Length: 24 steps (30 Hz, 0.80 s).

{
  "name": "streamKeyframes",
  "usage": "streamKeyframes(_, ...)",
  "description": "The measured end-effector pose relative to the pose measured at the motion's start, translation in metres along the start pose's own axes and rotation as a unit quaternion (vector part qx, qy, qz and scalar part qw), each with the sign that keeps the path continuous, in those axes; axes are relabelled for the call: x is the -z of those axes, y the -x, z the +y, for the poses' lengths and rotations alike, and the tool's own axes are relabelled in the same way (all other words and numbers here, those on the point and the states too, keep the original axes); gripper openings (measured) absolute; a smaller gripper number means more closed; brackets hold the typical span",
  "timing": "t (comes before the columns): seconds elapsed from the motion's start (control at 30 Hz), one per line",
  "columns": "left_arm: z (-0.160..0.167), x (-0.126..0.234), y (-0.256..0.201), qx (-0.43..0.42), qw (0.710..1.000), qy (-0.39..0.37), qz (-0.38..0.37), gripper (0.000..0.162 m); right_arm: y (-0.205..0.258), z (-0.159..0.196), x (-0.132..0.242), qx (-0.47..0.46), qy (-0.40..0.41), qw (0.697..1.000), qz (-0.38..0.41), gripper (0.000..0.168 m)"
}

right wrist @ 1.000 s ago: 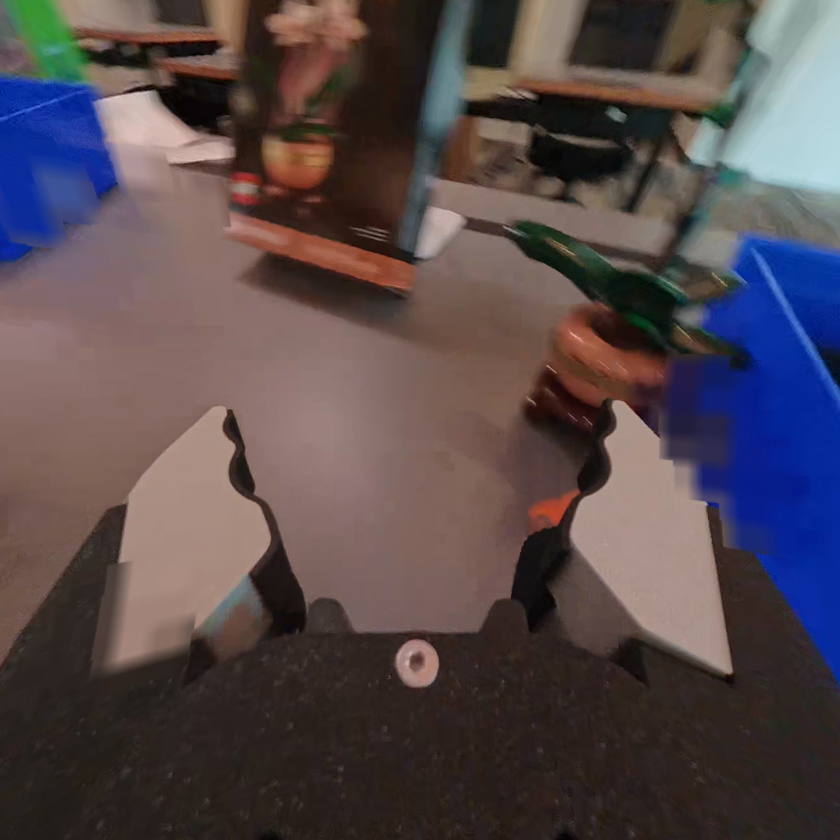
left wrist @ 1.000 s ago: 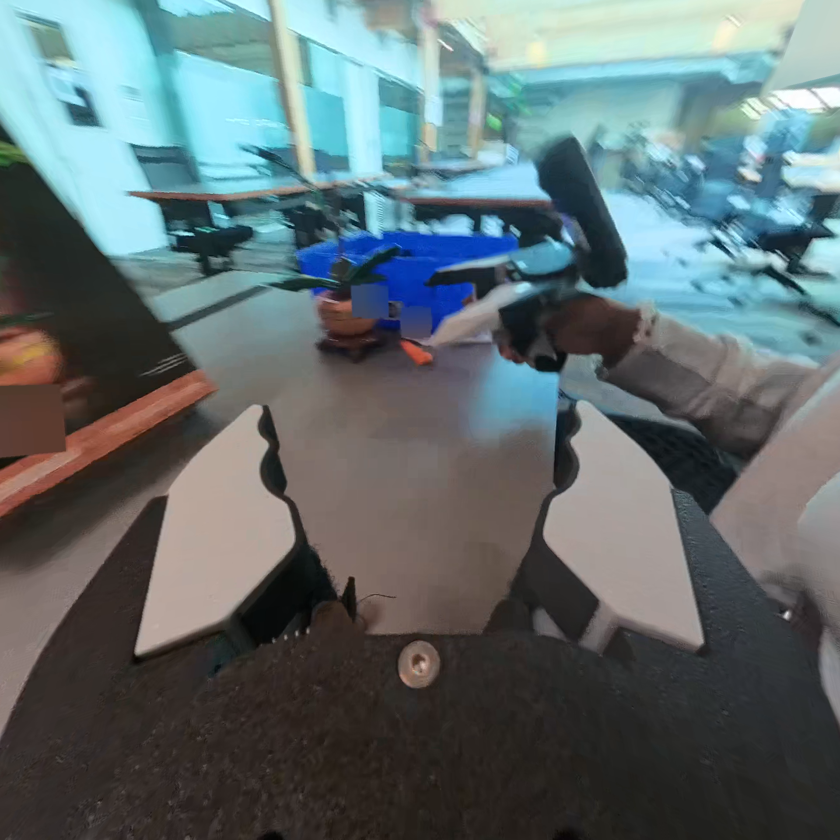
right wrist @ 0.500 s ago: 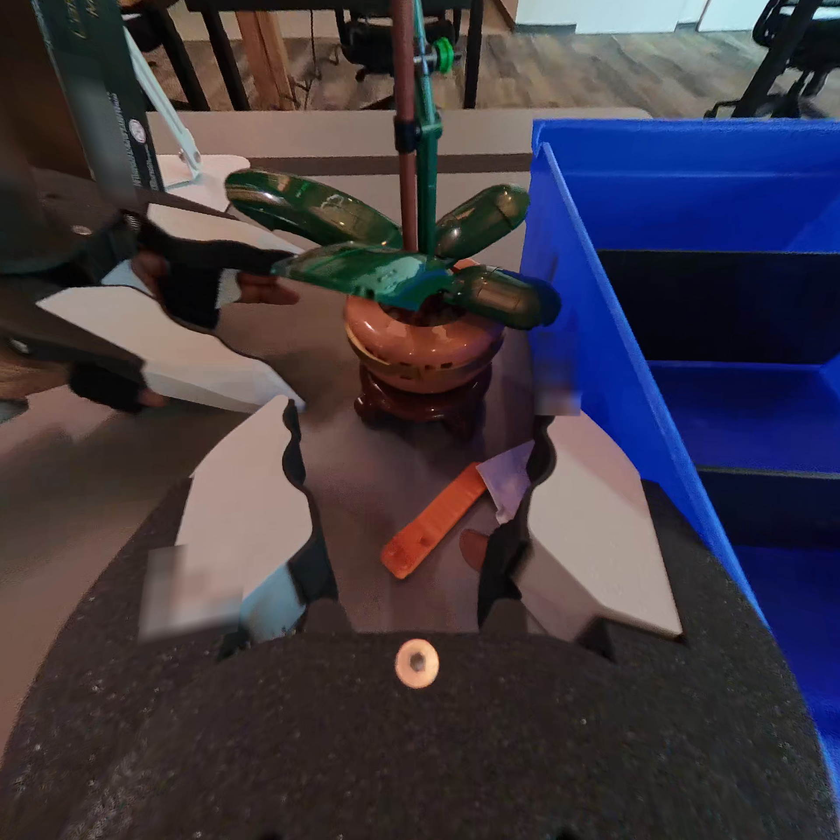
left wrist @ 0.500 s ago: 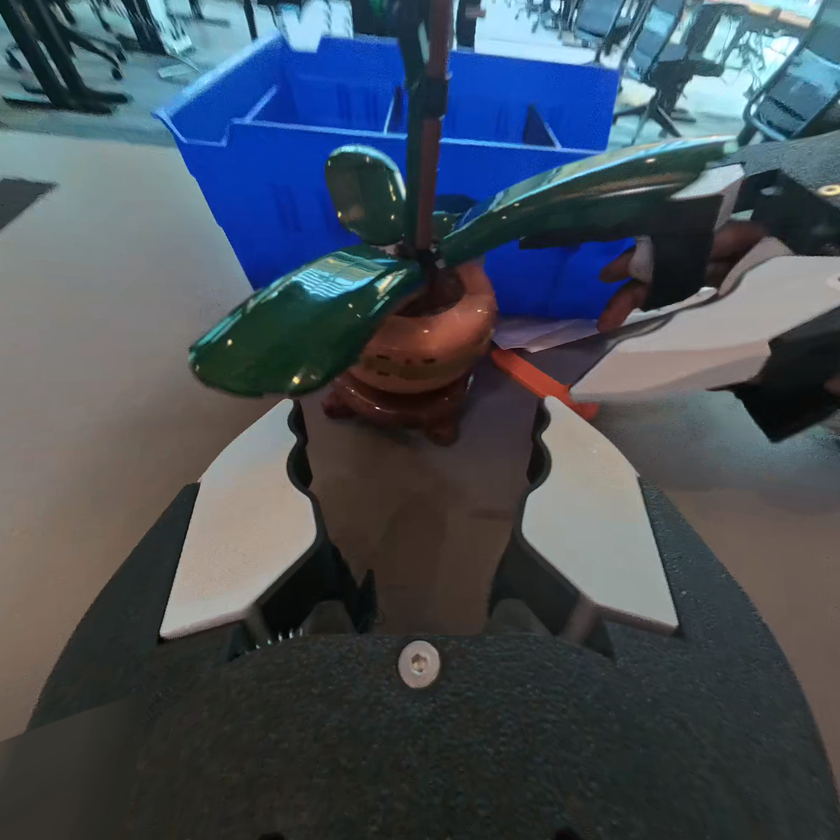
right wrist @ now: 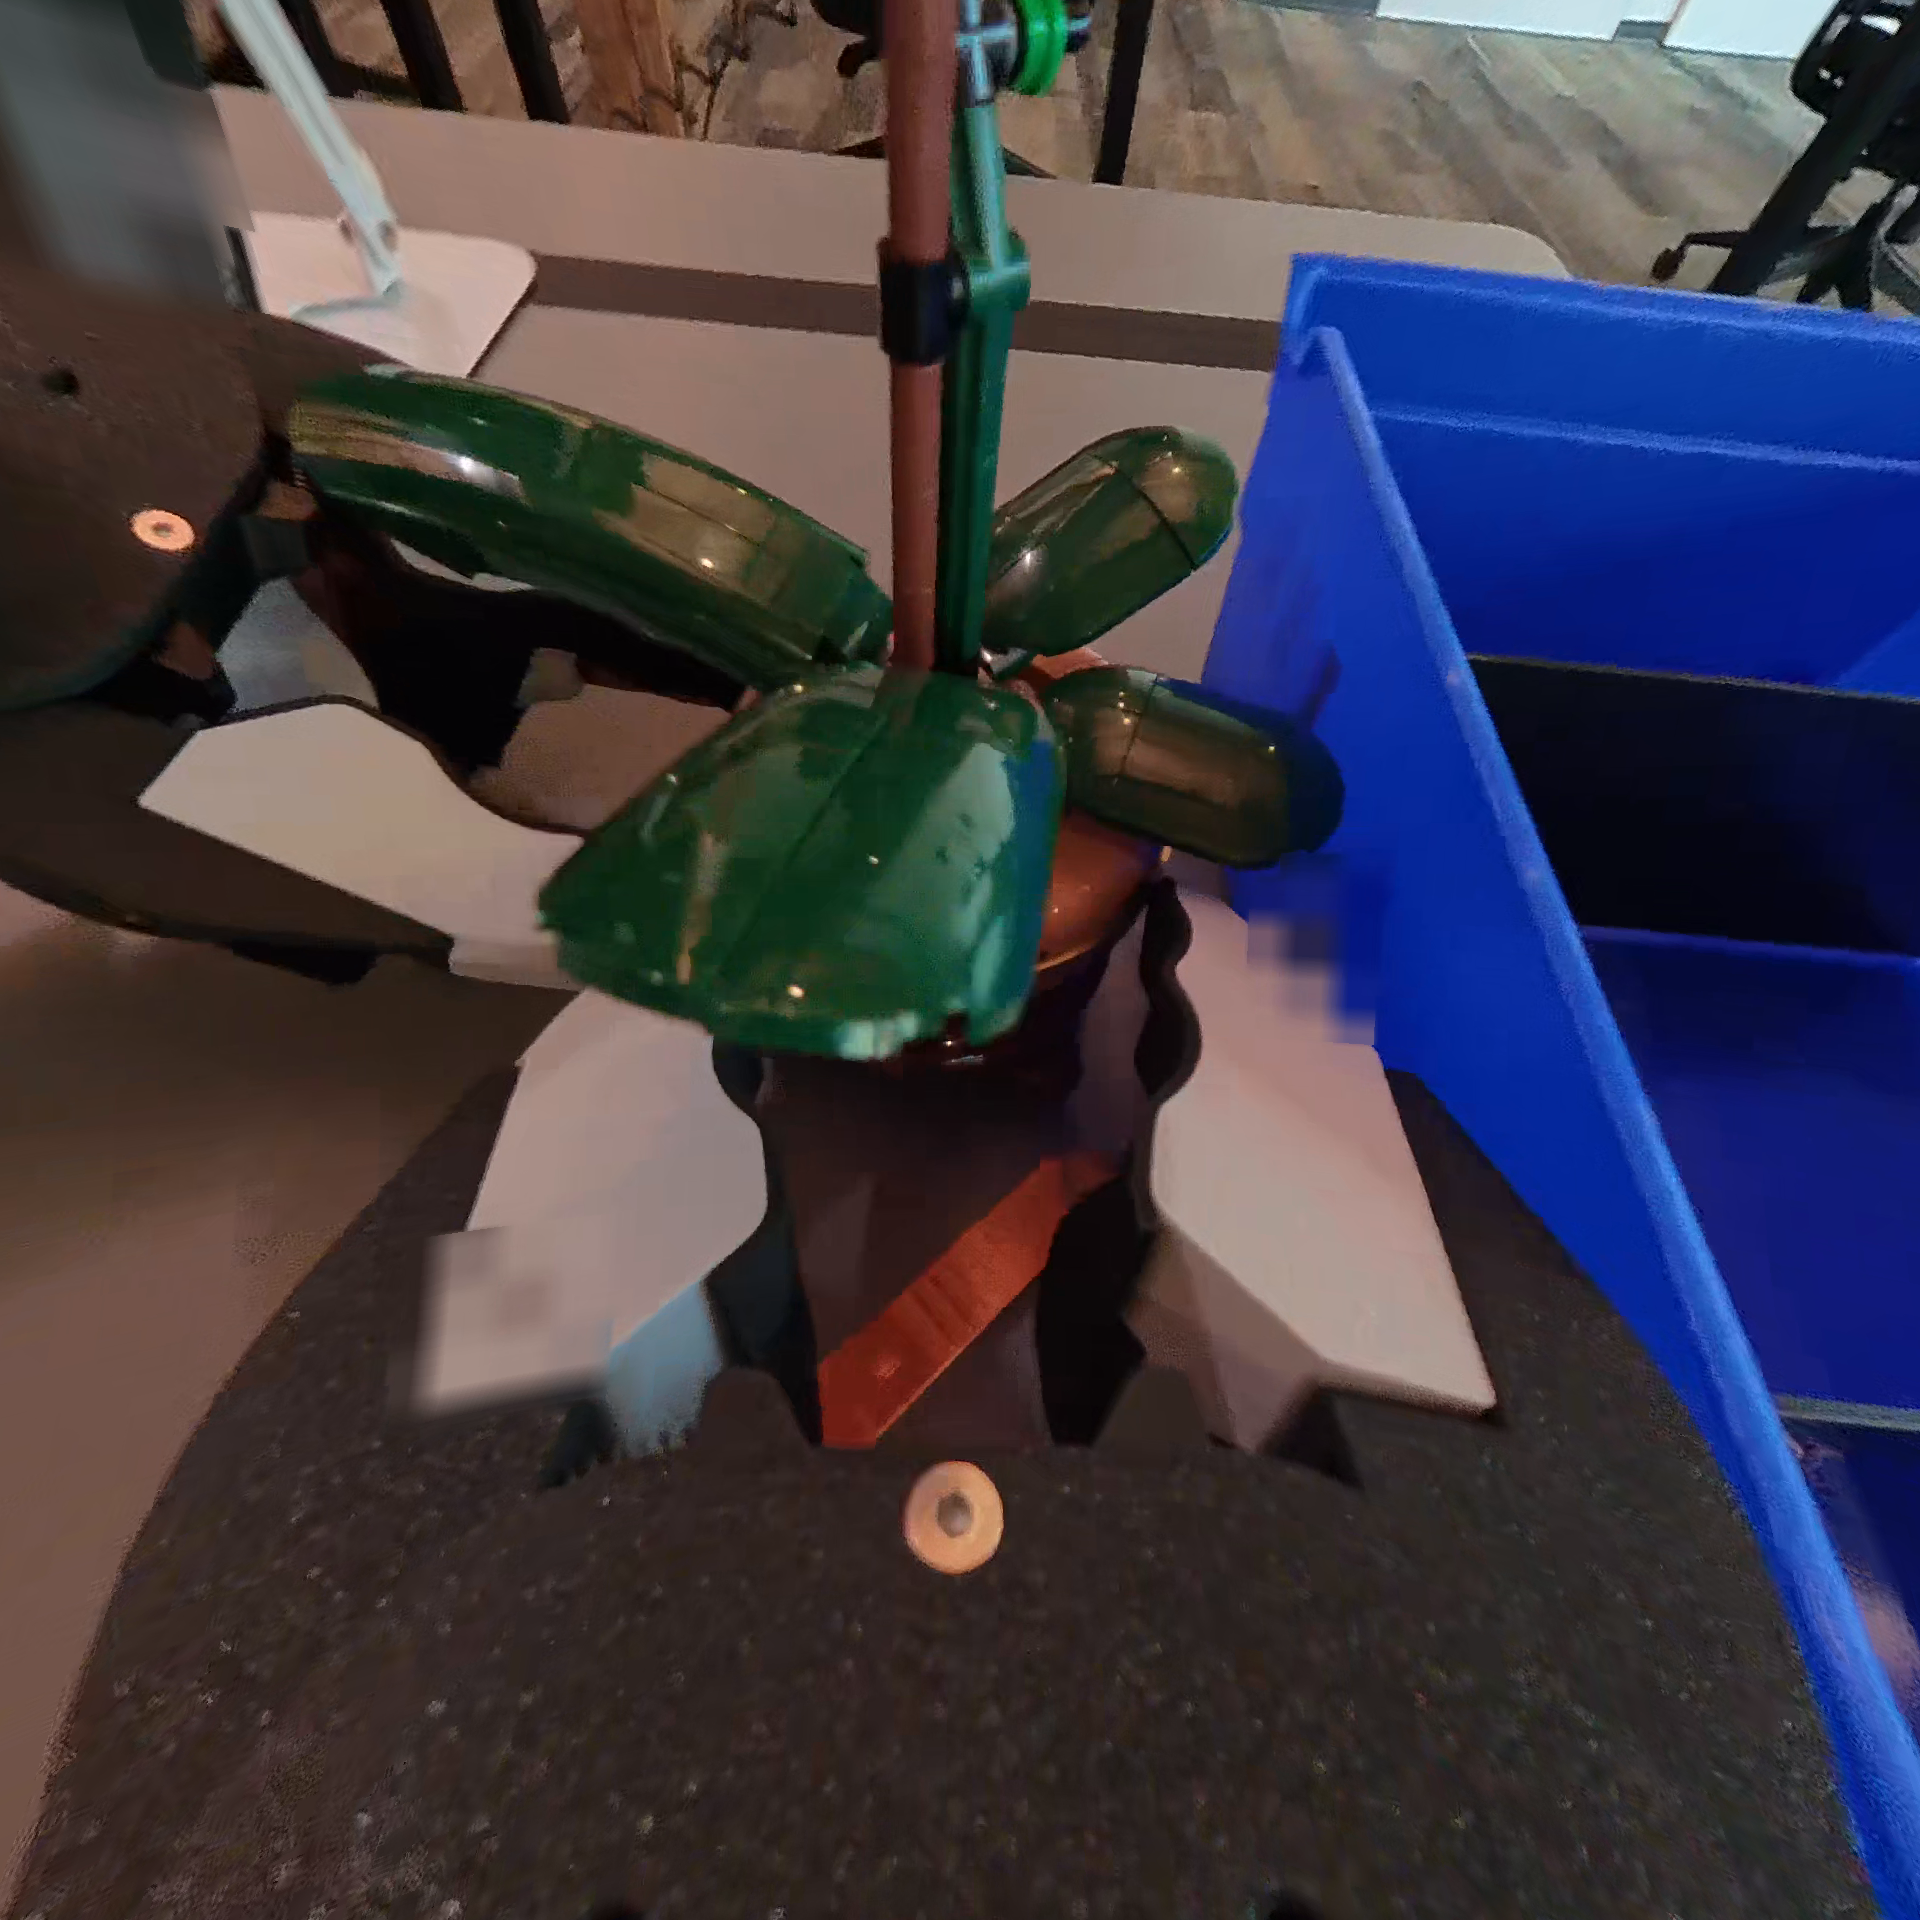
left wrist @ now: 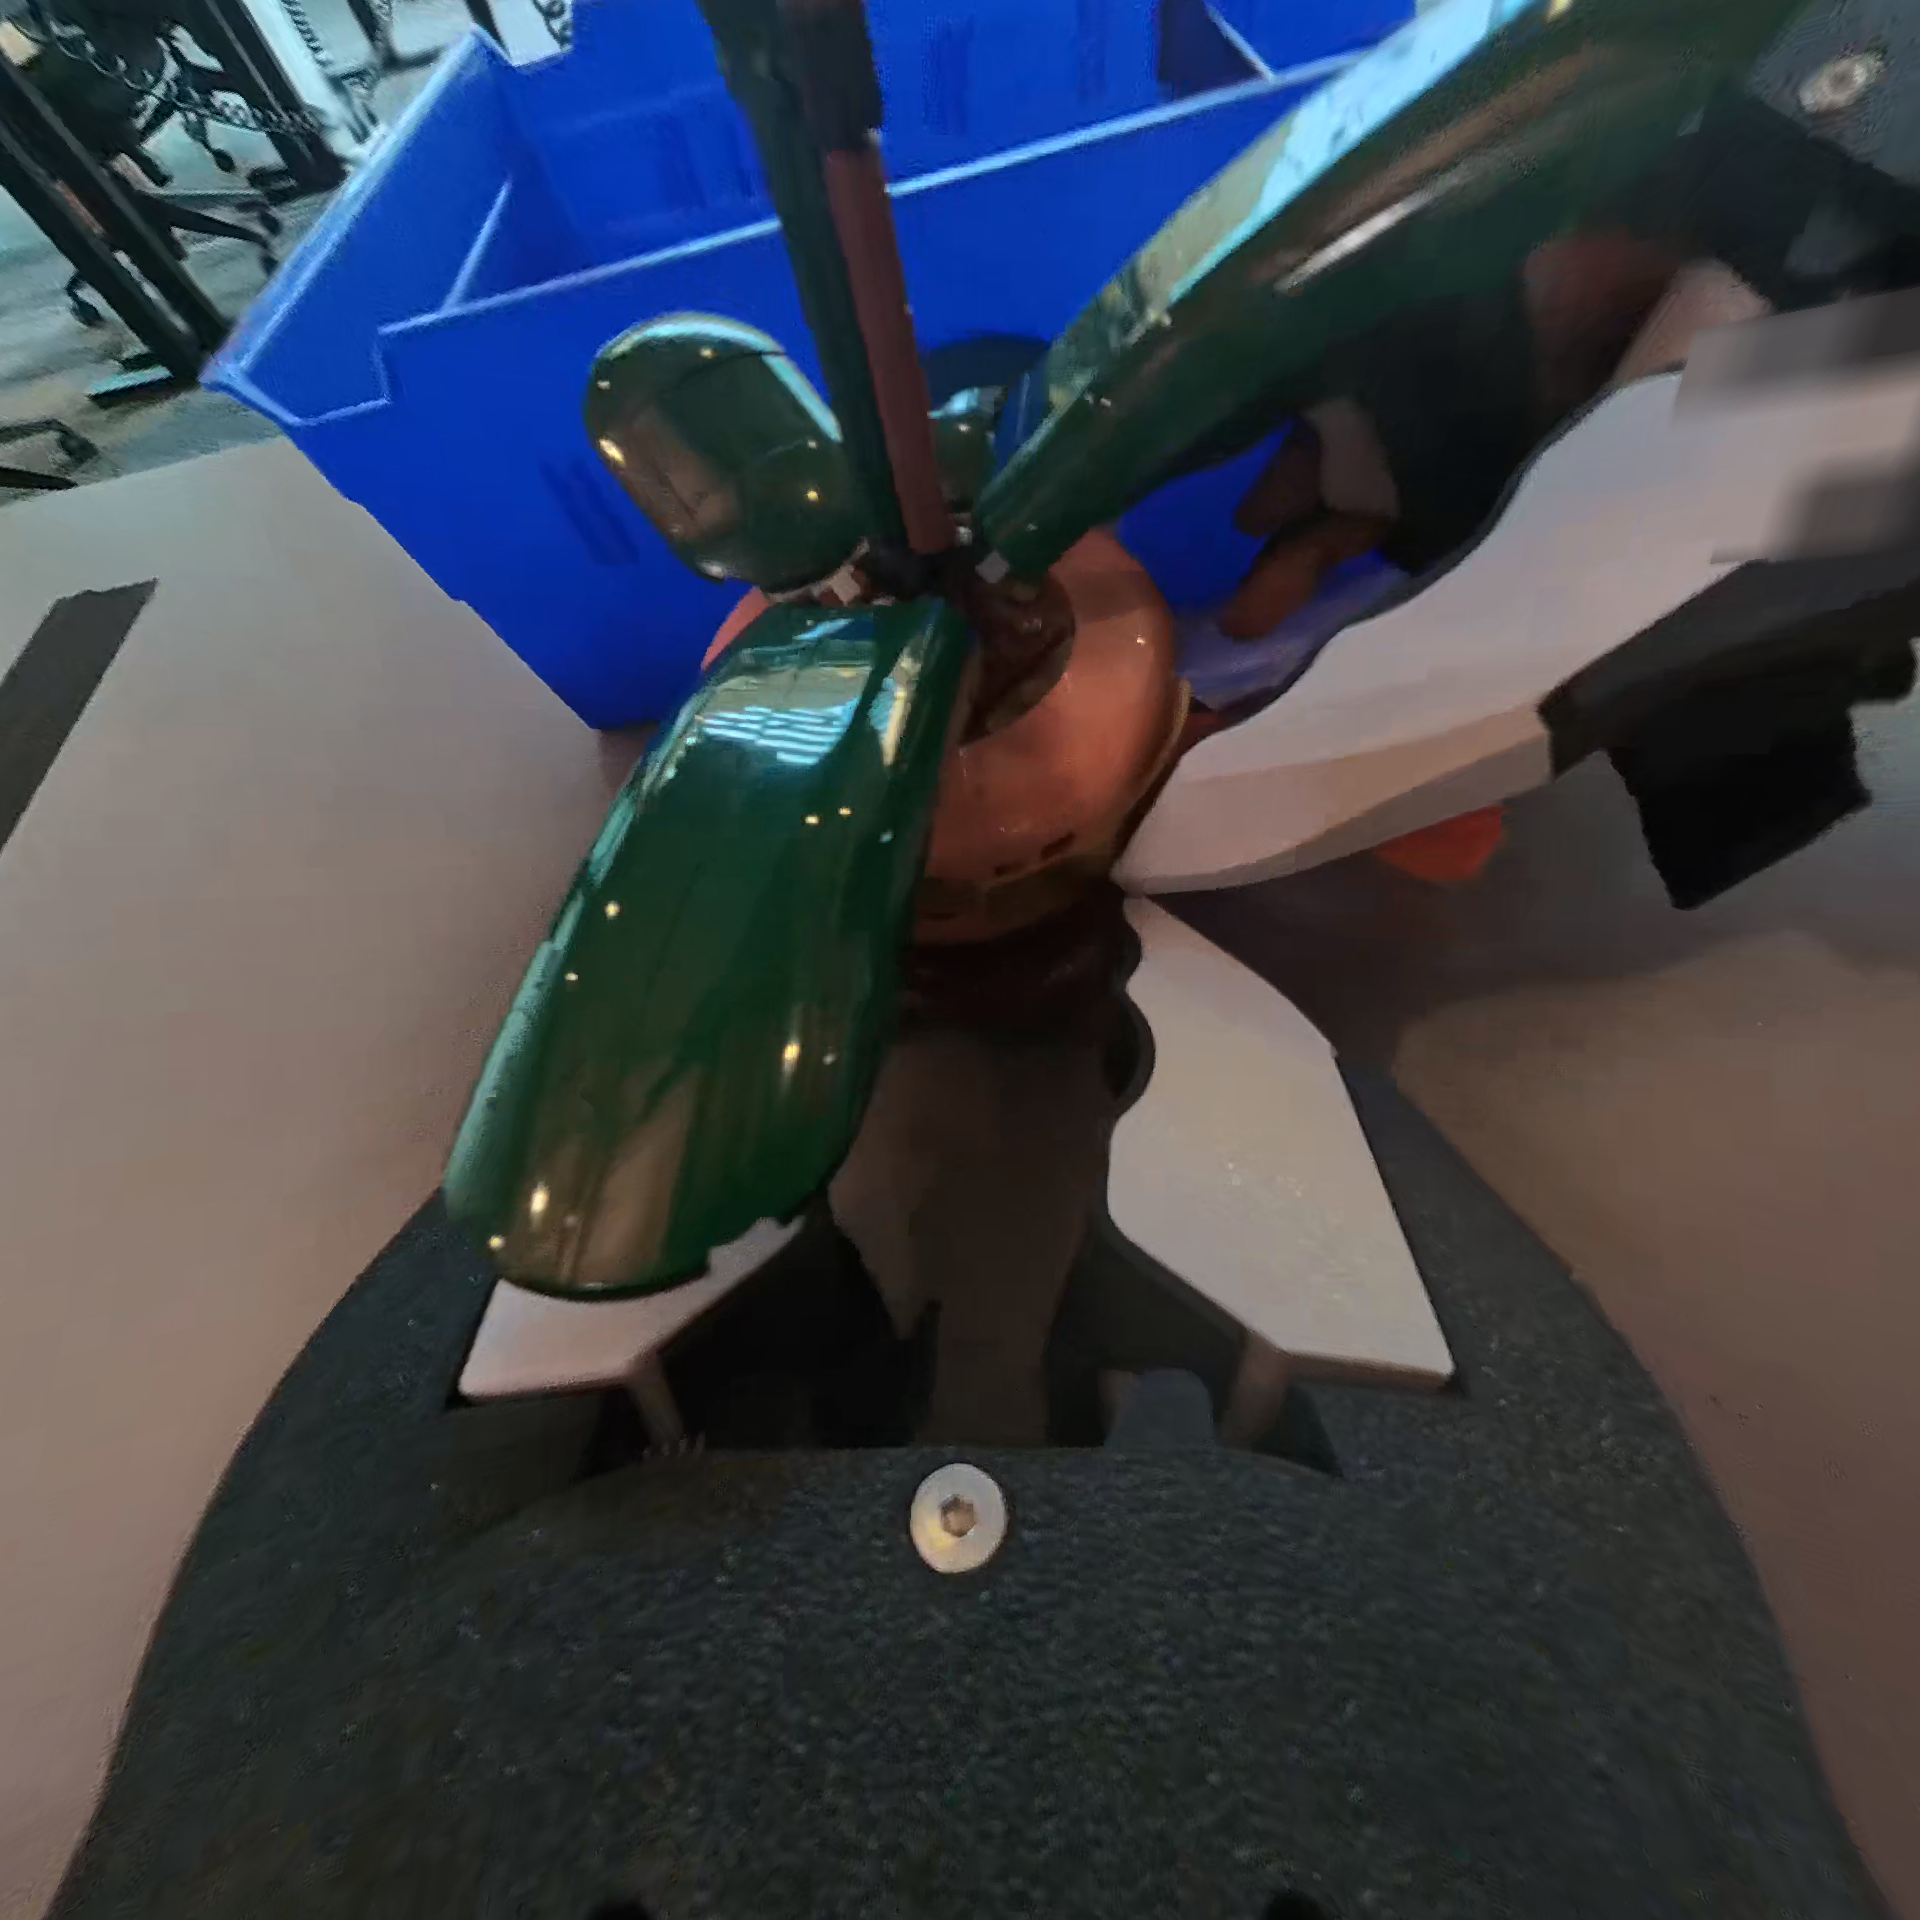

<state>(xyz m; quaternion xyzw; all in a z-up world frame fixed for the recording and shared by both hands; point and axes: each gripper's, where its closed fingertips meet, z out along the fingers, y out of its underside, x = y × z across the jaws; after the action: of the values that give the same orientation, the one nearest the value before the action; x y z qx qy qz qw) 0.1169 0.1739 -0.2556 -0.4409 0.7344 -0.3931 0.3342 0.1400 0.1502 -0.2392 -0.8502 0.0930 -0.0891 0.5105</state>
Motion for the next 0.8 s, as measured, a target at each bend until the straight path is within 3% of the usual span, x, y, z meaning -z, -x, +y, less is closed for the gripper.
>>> streamKeyframes(0.03,0.002,0.004,-0.008,-0.003,1.0,0.003,-0.005,0.059,0.005,0.002,0.003,0.008,0.003,1.0,-0.008,0.072)
streamKeyframes(0.17,0.012,0.038,-0.044,0.025,0.999,0.012,-0.043,0.059,0.04,0.009,0.019,0.057,0.006,0.996,-0.067,0.08)
streamKeyframes(0.3,0.032,0.093,-0.081,0.079,0.991,0.029,-0.105,0.052,0.103,0.017,0.042,0.104,-0.003,0.982,-0.158,0.078)
streamKeyframes(0.57,0.085,0.216,-0.144,0.144,0.958,0.047,-0.243,0.043,0.246,0.026,0.069,0.238,-0.058,0.92,-0.305,0.077)
streamKeyframes(0.67,0.097,0.243,-0.156,0.162,0.949,0.039,-0.267,0.038,0.278,0.027,0.067,0.315,-0.083,0.89,-0.319,0.078)
streamKeyframes(0.8,0.102,0.267,-0.164,0.182,0.942,0.016,-0.281,0.035,0.303,0.025,0.073,0.303,-0.072,0.868,-0.387,0.084)
